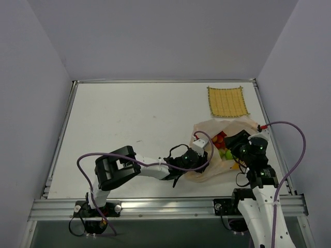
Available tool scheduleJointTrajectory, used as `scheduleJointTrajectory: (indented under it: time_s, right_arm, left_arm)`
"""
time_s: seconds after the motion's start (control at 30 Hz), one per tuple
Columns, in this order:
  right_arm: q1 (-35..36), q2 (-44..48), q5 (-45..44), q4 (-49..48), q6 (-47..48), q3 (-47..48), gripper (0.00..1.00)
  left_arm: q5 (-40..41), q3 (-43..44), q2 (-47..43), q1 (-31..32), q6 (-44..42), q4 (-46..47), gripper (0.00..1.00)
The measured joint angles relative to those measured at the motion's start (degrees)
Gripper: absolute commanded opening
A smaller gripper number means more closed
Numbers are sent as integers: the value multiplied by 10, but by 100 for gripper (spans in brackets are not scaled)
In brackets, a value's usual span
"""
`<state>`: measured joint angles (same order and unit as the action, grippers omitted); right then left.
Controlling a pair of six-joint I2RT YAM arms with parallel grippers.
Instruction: Take the fake fruits out of the plastic bag
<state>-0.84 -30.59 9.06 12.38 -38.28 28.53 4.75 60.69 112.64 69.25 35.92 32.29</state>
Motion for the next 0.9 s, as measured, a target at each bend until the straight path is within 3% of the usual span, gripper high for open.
scheduleJointTrajectory:
  time_s: [0.13,0.3,0.43,0.53,0.67,0.9]
  right_arm:
    - [24,-7,0,8,-24,-37,48]
    - [59,-30,-9,10,-44,-76,44]
    - [94,-58,-20,-3,-59,-94,13]
    - [125,-70,-23,-10,-74,-99,1]
    - [156,-49,-35,-10,-86,-102,0]
    - [182,-27,-54,-8,-97,-109,0]
  left_arm:
    - [-1,0,-4,0,1,2,44]
    - [-6,0,-13,-7,10,5,54]
    - [-16,0,-14,-20,26,12,58]
    - [-19,0,-14,-28,39,15,62]
    - [-21,0,-14,-36,50,15,75]
    - [-33,0,-7,-36,53,14,79]
